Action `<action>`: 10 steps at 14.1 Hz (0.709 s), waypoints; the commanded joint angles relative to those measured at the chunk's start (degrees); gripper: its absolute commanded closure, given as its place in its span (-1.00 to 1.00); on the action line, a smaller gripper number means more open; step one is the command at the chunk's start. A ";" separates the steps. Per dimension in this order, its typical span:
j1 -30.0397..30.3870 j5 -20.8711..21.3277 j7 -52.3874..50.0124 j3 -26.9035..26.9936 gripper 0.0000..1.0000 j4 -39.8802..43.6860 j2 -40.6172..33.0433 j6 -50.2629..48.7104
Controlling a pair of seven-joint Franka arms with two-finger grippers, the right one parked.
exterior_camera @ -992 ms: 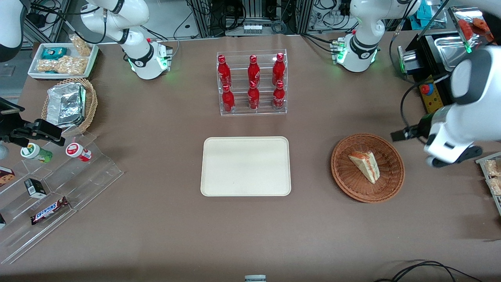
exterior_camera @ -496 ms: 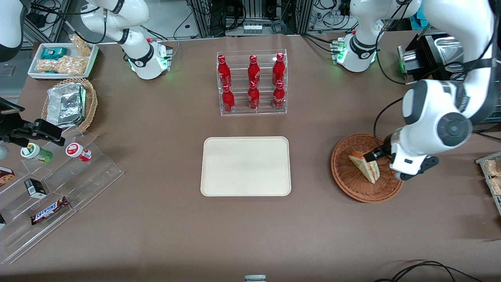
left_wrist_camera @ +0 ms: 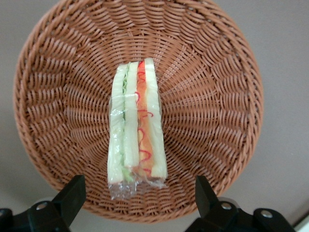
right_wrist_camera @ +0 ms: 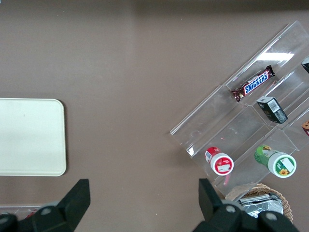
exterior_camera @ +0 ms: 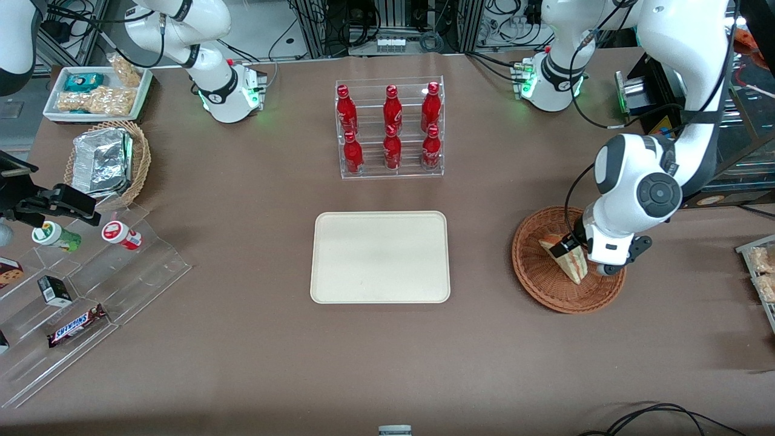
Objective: Place sandwich from basket to tray
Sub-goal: 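Lower the open left gripper around the wrapped sandwich and close it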
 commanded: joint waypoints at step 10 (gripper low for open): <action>0.59 -0.12 -1.61 0.83 -0.86 -4.21 2.13 7.53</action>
